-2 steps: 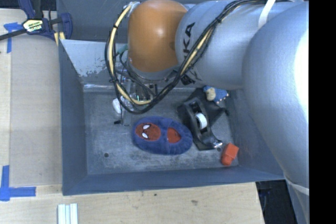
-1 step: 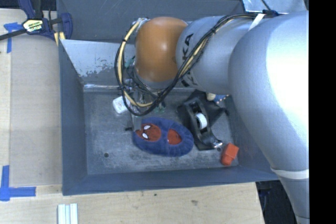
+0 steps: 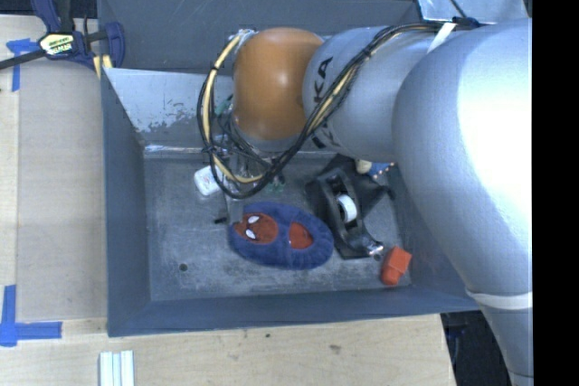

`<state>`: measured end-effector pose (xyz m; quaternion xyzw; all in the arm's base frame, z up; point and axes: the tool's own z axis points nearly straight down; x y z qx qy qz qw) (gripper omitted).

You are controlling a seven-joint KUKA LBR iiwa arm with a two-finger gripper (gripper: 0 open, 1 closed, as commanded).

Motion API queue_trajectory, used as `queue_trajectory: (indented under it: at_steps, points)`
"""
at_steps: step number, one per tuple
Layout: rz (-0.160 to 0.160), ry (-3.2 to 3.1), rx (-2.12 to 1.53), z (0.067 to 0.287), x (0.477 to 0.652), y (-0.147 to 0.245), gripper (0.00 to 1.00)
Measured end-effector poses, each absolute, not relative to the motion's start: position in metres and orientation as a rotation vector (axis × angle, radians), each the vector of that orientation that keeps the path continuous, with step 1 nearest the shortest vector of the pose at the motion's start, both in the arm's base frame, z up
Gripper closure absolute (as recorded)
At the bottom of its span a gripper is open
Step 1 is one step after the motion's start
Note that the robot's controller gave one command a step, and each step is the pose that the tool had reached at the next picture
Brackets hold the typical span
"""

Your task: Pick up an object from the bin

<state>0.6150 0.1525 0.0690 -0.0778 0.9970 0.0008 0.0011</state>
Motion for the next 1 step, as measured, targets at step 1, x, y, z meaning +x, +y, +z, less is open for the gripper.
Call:
queue_trajectory:
  at_steps: [1]
  points:
    - [0.005,3.128,-0.241,0.0699,0.616,0.1524,0.0]
